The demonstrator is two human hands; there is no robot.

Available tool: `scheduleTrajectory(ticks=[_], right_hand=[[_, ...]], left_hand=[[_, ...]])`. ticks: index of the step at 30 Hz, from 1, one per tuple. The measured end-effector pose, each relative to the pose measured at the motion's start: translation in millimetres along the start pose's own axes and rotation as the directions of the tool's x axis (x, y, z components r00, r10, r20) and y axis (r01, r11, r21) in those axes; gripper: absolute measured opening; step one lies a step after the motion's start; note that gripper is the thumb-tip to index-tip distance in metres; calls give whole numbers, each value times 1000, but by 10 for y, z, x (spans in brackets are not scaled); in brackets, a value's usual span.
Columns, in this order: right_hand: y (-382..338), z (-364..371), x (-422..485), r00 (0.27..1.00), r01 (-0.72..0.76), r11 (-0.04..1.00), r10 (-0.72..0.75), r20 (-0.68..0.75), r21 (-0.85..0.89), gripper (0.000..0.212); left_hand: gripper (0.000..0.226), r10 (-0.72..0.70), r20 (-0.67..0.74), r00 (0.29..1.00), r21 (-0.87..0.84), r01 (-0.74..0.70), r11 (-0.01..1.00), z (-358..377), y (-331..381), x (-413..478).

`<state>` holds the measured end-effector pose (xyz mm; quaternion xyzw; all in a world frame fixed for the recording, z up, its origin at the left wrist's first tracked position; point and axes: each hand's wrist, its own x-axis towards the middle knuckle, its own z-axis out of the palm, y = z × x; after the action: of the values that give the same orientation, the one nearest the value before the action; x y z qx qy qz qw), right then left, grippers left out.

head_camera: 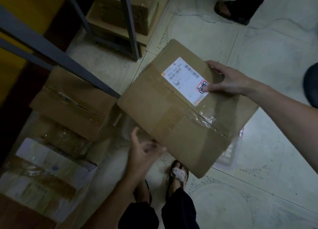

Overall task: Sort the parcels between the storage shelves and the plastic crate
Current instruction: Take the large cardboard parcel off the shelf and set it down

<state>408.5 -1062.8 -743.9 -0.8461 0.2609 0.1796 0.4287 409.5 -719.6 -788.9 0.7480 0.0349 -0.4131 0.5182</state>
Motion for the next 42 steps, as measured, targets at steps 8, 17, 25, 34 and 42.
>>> scheduleTrajectory(ticks=[8,17,25,34,42], right_hand=[[195,36,-194,960,-212,975,195,-200,-64,95],[513,334,-498,801,-332,922,388,-456,201,71],[441,443,-89,895,-234,971,236,-378,52,75],[1021,1246,613,791,-414,899,432,-432,142,118],[1230,1858,624,711,-474,774,617,-337,419,105]], left_hand=[[131,166,-64,984,188,-152,970,-746,380,699],[88,173,-15,985,151,-168,974,-583,279,827],[109,164,110,980,214,-184,959,-603,-130,634],[82,258,-16,966,897,-100,430,-408,-344,1441],[69,301,57,952,964,-132,232,-324,-658,1470]])
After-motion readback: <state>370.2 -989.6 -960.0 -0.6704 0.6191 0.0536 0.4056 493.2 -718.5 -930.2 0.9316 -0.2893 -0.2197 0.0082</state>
